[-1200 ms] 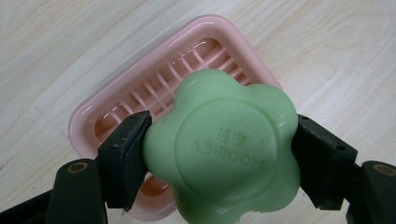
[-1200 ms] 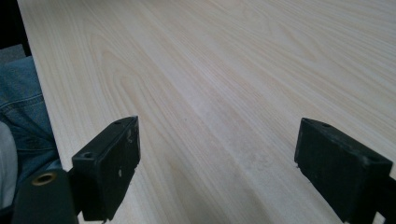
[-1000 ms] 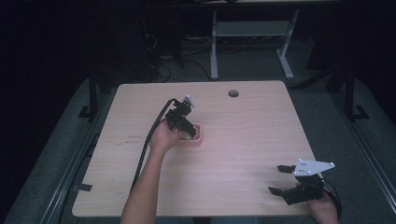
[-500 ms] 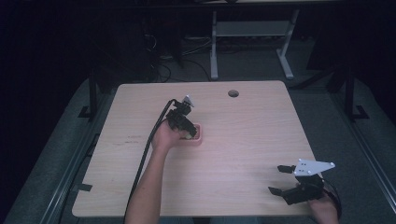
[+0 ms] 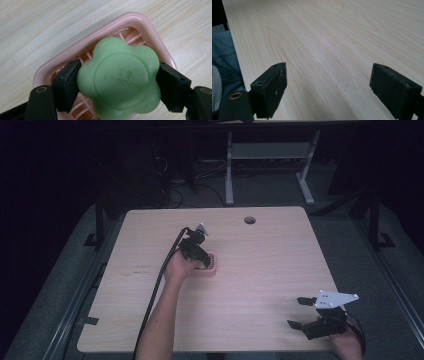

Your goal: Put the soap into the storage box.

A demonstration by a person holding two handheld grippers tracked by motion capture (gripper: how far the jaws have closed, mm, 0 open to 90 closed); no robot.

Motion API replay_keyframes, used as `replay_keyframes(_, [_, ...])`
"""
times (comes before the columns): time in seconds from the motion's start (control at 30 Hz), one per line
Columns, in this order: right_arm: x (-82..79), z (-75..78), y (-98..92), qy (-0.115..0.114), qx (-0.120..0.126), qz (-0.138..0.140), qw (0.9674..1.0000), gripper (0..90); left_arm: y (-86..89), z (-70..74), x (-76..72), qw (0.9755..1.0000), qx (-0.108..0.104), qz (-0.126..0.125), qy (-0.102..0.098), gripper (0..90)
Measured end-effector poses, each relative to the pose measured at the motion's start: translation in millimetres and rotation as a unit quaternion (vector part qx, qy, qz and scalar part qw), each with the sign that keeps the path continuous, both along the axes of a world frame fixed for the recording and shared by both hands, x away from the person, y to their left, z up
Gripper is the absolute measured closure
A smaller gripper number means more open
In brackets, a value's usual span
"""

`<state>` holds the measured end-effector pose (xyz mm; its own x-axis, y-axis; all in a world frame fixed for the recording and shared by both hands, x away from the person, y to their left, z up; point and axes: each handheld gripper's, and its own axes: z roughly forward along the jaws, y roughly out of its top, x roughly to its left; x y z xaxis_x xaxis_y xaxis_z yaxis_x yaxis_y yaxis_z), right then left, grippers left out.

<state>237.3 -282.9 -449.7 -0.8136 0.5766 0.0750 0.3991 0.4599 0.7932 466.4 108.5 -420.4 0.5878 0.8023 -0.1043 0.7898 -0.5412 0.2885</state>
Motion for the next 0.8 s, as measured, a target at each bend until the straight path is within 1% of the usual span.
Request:
replay_keyframes(0.37, [0.0,0.0,0.4,0.0,0.0,0.0,1.0,13.8,0.5,-2.0,0.0,1.0,0.002,-0.001,0.0,26.5])
replay_keyframes(0.43, [0.0,0.0,0.3,0.001,0.0,0.0,1.0,13.8,0.9,-2.0,0.2,1.0,0.004,-0.005,-0.002,26.5])
replay_keyframes(0.6, [-0.2,0.2,0.3,0.0,0.0,0.0,1.0,13.8,0.6,-2.2,-0.6,1.0,0.005,-0.004,-0.004,26.4])
replay_keyframes(0.63, [-0.1,0.1,0.3,0.0,0.0,0.0,1.0,13.8,0.3,-2.3,-1.5,1.0,0.002,0.0,-0.004,26.4])
replay_keyframes(0.73, [-0.2,0.0,0.6,0.001,0.001,-0.002,1.0,13.8,0.3,-2.6,-2.7,1.0,0.0,0.002,-0.006,26.3])
replay_keyframes(0.77, [-0.2,0.0,0.6,0.001,0.001,-0.001,1.0,13.8,1.1,-2.4,-2.3,1.0,0.003,-0.004,-0.008,26.3])
replay_keyframes(0.8, [-0.3,0.0,0.7,0.001,0.001,-0.001,1.0,13.8,0.9,-2.5,-2.9,1.0,0.002,-0.001,-0.007,26.3])
